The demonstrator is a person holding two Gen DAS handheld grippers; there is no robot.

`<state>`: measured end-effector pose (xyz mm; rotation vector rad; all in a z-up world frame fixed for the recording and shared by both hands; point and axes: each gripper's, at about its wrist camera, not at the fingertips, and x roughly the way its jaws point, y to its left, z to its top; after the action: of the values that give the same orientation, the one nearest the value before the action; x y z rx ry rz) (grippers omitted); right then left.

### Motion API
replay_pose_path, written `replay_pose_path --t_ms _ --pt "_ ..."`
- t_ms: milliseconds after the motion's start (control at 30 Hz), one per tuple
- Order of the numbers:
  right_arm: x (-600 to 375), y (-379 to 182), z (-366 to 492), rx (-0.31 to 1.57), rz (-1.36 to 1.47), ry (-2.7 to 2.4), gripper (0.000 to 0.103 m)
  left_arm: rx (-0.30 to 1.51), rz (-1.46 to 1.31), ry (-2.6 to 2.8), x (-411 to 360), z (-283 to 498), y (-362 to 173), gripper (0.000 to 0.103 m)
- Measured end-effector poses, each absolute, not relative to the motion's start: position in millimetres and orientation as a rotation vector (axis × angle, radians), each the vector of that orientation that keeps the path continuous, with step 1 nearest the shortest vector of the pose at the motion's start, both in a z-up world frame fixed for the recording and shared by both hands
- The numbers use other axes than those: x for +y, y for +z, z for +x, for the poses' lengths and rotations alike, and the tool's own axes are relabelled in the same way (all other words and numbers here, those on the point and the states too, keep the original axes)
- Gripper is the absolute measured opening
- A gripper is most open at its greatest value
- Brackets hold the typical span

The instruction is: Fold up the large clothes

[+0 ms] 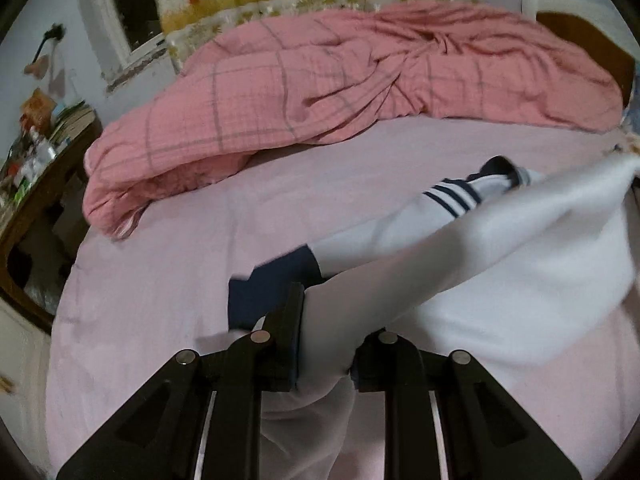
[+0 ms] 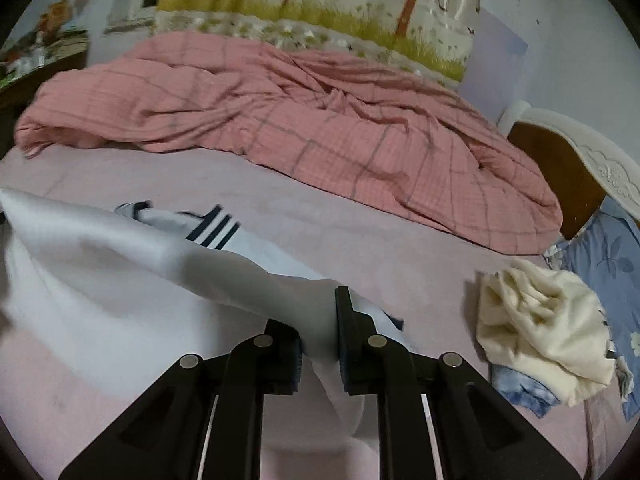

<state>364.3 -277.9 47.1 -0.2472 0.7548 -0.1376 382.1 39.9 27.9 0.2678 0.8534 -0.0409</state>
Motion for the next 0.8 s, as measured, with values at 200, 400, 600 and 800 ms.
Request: replay_pose_path --t_ms 200,400,600,800 --pt "-282 7 389 0.727 -0.233 -0.135 0.023 0.896 0.320 -0.020 38 411 -4 0.048" --pt "-306 29 369 0.651 -0.135 -0.121 0.065 0.609 0.273 0.005 55 354 21 0.087" --pt "-336 83 327 0.546 0.063 -0.027 0.067 0.498 0.183 -0.067 50 315 55 0.091" --pt "-315 52 334 0.743 0.054 0.238 0.060 0.598 0.217 -0.018 26 338 30 0.068"
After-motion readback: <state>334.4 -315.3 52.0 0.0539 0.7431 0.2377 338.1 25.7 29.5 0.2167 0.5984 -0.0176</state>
